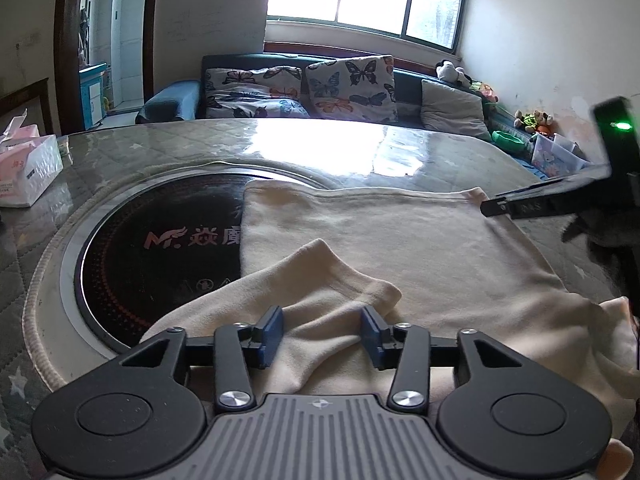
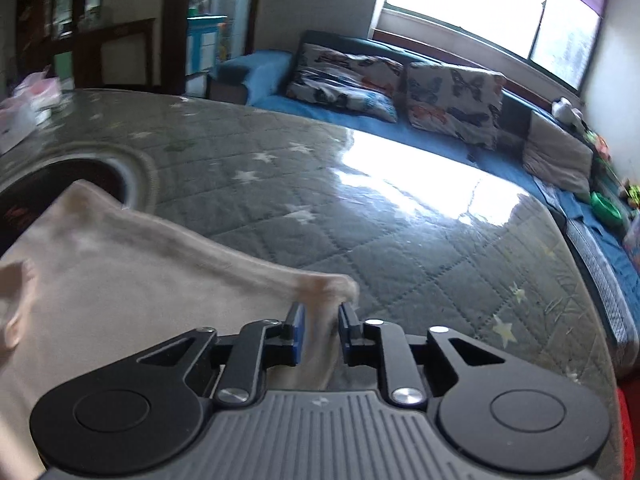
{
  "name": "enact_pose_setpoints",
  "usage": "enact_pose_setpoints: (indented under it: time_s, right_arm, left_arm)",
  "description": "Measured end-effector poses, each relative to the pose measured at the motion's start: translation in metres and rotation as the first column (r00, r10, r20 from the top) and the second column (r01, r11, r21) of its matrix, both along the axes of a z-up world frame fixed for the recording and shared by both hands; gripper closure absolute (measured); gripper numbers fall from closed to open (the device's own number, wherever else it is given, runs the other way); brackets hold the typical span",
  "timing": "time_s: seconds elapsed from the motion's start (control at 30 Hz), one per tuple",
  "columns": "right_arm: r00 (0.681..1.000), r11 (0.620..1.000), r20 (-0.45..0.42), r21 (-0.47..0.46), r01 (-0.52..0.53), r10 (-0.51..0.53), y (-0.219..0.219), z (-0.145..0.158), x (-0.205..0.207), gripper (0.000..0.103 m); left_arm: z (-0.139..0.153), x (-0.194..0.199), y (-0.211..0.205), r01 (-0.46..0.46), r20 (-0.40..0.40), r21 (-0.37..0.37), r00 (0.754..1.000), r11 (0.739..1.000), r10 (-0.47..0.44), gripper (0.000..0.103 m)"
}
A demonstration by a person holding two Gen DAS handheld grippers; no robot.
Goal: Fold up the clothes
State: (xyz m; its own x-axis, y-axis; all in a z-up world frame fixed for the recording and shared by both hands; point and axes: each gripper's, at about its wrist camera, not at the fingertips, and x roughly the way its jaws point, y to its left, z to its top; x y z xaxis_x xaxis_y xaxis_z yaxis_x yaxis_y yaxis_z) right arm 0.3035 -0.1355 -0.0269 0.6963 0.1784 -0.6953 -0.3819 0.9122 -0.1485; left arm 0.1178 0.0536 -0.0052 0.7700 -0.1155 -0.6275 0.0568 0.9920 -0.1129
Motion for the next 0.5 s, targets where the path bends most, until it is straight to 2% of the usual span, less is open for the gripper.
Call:
enact_pose_setpoints:
  time_s: [0.03,0.07,0.27,0.5]
  right_arm:
    - [1.000,1.000,0.002,0.008,-0.019,0.019,0.001,0.003,-0.010,0.075]
    - [0.999,0.999,0.002,0.020,-0.040,0.040,0.002,0.006,-0.022,0.065]
    - [0.981,0.980,0.017,0.049,-0.193,0.192,0.008,0.022,-0.103,0.040]
    - [0.922,0.920,0.012,0.073,-0.386,0.386,0.017,0.035,-0.183,0.036]
  left_arm:
    - [0.000,0.000,-0.002,0.004,0.000,0.002,1.000,1.000,-0.004,0.046]
    - [0.000,0.000,-0.004,0.008,0.001,0.009,1.000,1.000,-0.008,0.043]
    - [-0.002,-0.003,-0.014,0.031,0.008,0.031,0.999,0.999,-0.031,0.027]
    - [-0.001,-0.003,-0.018,0.028,-0.002,0.042,1.000,0.999,-0.028,0.017]
